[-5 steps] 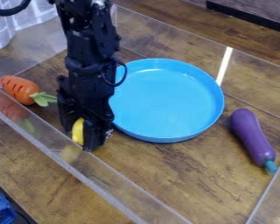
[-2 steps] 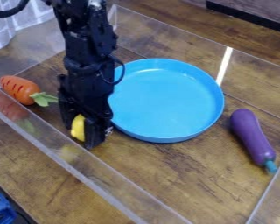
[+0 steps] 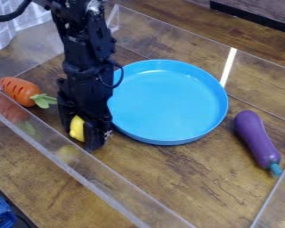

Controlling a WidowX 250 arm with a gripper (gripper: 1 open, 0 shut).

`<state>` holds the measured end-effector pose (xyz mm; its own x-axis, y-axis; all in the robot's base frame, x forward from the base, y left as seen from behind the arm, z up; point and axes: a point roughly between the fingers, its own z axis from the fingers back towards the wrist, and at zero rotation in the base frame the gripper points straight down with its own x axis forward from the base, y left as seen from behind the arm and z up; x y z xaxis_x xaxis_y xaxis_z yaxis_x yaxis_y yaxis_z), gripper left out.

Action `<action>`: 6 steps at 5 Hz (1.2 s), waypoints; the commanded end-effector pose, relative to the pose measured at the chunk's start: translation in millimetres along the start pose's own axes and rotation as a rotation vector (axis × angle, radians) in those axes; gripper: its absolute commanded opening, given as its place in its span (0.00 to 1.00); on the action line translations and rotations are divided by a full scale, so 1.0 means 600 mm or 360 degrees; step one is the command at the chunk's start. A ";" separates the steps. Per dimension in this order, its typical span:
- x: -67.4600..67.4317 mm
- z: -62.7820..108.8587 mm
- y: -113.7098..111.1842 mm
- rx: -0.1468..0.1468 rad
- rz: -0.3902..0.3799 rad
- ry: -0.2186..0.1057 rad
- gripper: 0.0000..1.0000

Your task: Put the lemon on the blue tray

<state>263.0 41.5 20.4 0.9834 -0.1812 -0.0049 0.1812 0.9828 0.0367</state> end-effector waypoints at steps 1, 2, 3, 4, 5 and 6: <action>0.018 0.022 0.016 0.0030 0.0025 -0.0093 1.00; 0.022 0.027 0.019 0.0035 0.0015 -0.0111 0.00; 0.027 0.043 0.018 0.0047 0.0003 -0.0120 0.00; 0.033 0.062 0.016 0.0062 -0.0009 -0.0132 0.00; 0.054 0.121 0.013 0.0112 -0.0033 -0.0183 0.00; 0.071 0.180 0.009 0.0152 -0.0034 -0.0217 0.00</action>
<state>298.1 36.5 105.6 0.9763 -0.2090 0.0559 0.2019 0.9731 0.1110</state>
